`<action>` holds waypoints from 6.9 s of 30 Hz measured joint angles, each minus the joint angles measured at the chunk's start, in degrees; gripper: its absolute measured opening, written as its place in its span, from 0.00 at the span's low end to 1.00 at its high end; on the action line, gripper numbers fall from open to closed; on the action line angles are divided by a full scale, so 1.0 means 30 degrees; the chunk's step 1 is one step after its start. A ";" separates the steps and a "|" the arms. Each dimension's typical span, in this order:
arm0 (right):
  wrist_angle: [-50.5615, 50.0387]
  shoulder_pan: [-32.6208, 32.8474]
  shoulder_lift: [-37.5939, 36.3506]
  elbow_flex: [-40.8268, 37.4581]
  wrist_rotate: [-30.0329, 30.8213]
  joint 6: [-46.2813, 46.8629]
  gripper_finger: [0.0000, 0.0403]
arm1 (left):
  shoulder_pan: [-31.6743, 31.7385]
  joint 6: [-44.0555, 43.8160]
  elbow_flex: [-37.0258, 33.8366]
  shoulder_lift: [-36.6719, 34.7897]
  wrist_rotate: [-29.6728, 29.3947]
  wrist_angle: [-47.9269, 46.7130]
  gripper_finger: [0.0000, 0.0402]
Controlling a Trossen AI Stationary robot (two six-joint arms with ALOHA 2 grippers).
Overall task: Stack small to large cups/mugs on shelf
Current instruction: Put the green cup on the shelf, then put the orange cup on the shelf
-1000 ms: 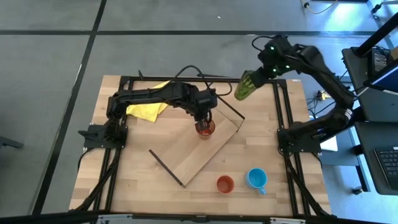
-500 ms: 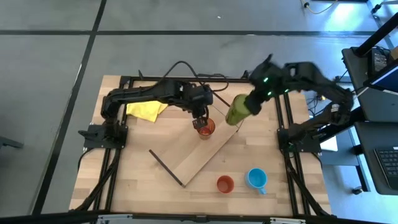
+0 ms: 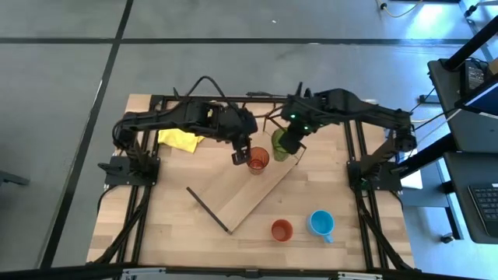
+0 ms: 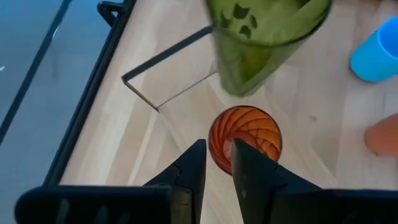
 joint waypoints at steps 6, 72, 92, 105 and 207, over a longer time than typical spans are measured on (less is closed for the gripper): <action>0.0647 -0.1209 0.1224 0.0000 -0.0252 -0.0523 0.04 | -0.0749 -0.0580 -0.2404 -0.0692 -0.0778 0.0677 0.17; 0.1891 0.1518 -0.4913 -0.2849 -0.0354 0.1684 0.39 | -0.0992 -0.1804 -1.4322 -0.6572 0.1521 0.8829 0.17; 0.4348 1.6541 -0.5439 -1.0242 0.2181 2.2252 0.39 | -0.4077 -0.2698 -1.4337 -0.6579 0.2006 0.9702 0.17; 0.7844 1.5895 0.0378 -0.9577 0.1080 1.8786 0.39 | -0.6434 -0.3930 -1.4337 -0.6586 0.0728 0.9877 0.17; 0.7336 0.4096 0.9040 0.1843 -0.1084 0.3696 0.09 | -0.7880 -0.8769 -1.4337 -1.0171 -0.6538 0.5119 0.17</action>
